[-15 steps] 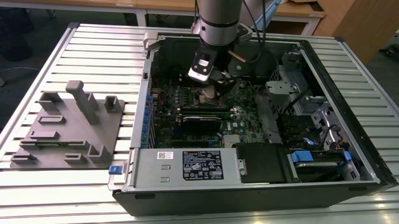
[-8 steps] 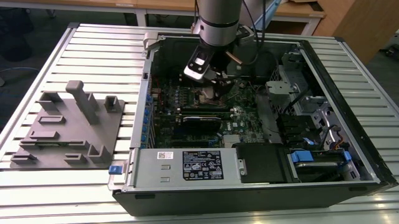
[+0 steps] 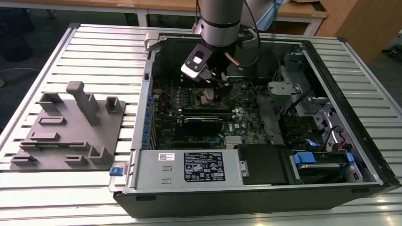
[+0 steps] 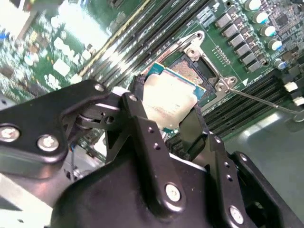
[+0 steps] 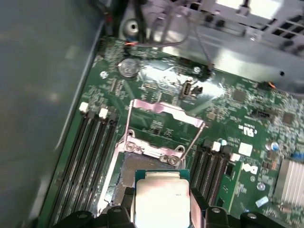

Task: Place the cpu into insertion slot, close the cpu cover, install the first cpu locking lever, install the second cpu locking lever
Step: 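Place the cpu into insertion slot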

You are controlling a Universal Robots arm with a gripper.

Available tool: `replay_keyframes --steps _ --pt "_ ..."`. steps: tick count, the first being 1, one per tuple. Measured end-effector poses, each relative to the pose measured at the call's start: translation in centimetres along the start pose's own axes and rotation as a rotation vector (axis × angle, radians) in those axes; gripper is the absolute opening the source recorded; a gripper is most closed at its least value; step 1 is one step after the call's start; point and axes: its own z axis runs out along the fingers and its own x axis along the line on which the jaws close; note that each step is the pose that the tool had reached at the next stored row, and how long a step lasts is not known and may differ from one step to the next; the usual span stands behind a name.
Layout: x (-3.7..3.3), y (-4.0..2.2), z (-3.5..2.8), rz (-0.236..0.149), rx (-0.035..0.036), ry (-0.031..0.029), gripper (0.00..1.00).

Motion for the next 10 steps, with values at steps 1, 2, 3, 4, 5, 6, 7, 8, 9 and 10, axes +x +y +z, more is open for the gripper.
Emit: replay_keyframes --steps 1,2,3,4,5,6,7,8,9,10 --pt "0.0 0.0 0.0 0.018 0.0002 -0.0011 0.54" --pt "0.0 0.0 0.01 0.037 0.0002 -0.0023 0.54" --pt "0.0 0.0 0.01 0.053 0.0005 -0.0033 0.54" --pt "0.0 0.0 0.01 0.059 0.0005 -0.0037 0.54" --pt "0.0 0.0 0.0 0.06 0.0005 -0.0039 0.54" --pt "0.0 0.0 0.0 0.06 0.0005 -0.0039 0.54" --pt "0.0 0.0 0.01 0.06 0.0005 -0.0038 0.54" --pt "0.0 0.0 0.01 0.06 0.0005 -0.0038 0.54" --pt "0.0 0.0 0.01 0.061 0.0005 -0.0038 0.54" --pt "0.0 0.0 0.02 0.069 0.0005 -0.0044 0.54"
